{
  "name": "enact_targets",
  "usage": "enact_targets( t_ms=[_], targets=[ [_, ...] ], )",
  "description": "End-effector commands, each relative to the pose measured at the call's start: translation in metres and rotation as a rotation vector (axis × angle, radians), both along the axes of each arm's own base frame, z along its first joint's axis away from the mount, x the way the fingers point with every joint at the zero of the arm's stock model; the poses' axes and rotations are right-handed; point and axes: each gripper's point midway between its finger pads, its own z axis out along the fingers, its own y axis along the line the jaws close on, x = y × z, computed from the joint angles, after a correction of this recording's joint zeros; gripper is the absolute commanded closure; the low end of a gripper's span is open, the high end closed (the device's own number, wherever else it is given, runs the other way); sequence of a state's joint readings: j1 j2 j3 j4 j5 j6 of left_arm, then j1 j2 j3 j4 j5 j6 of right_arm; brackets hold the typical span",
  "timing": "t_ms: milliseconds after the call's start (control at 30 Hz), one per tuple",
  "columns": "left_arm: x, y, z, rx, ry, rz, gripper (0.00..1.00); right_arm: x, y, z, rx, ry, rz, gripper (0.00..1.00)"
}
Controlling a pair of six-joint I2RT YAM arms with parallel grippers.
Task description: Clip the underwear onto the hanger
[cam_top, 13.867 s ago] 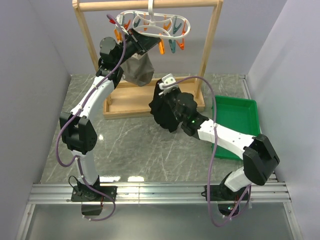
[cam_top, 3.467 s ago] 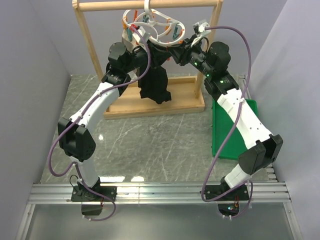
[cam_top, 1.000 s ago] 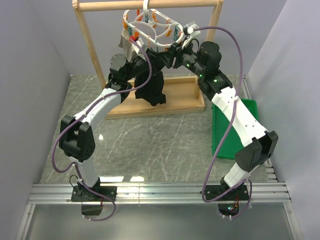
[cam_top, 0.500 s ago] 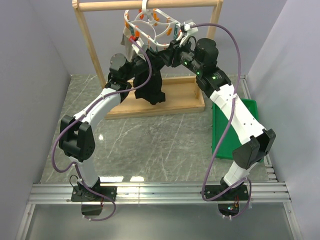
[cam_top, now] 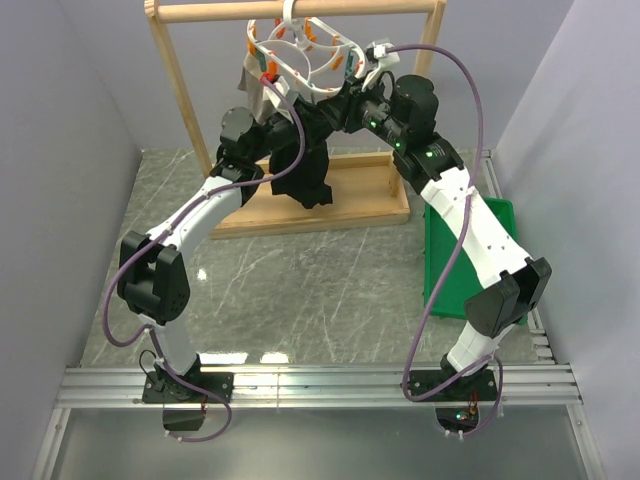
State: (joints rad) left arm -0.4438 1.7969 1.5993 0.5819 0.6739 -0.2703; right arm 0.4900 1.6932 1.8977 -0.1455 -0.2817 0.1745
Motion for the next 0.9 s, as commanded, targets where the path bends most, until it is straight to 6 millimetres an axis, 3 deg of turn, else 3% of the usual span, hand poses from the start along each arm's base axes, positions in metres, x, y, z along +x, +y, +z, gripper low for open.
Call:
enact_targets(
  t_ms=[0,67,200,333,467,567,700,733,767,800,867],
  targets=[
    [-0.028,0.005,0.054,-0.047,-0.134,-0.023,0.69,-0.008,-0.002,0.036,0.084,-0.065,0.022,1.0],
    [-0.027,0.004,0.054,-0.049,-0.132,-0.026,0.76,-0.008,-0.004,0.036,0.101,-0.055,0.023,1.0],
    [-0.028,0.005,0.056,-0.054,-0.134,-0.027,0.77,-0.007,-0.006,0.038,0.13,-0.033,0.025,1.0],
    [-0.028,0.005,0.055,-0.053,-0.133,-0.027,0.62,-0.005,-0.009,0.039,0.177,0.005,0.025,1.0],
    [-0.027,0.006,0.054,-0.056,-0.126,-0.018,0.54,-0.004,-0.01,0.04,0.22,0.038,0.033,1.0],
    [-0.026,0.007,0.055,-0.055,-0.128,-0.012,0.6,-0.004,-0.011,0.04,0.25,0.059,0.042,1.0],
    [-0.026,0.006,0.056,-0.059,-0.127,-0.012,0.79,-0.006,-0.011,0.041,0.269,0.073,0.065,1.0],
    [-0.026,0.006,0.057,-0.061,-0.126,-0.013,0.9,-0.007,-0.01,0.04,0.27,0.076,0.073,1.0],
    [-0.026,0.006,0.057,-0.064,-0.124,-0.013,0.92,-0.009,-0.009,0.04,0.266,0.076,0.079,1.0],
    [-0.026,0.007,0.058,-0.064,-0.124,-0.017,0.95,-0.01,-0.009,0.04,0.255,0.066,0.083,0.82],
    [-0.027,0.006,0.058,-0.062,-0.122,-0.02,0.96,-0.008,-0.011,0.034,0.241,0.068,0.071,0.63]
  ],
)
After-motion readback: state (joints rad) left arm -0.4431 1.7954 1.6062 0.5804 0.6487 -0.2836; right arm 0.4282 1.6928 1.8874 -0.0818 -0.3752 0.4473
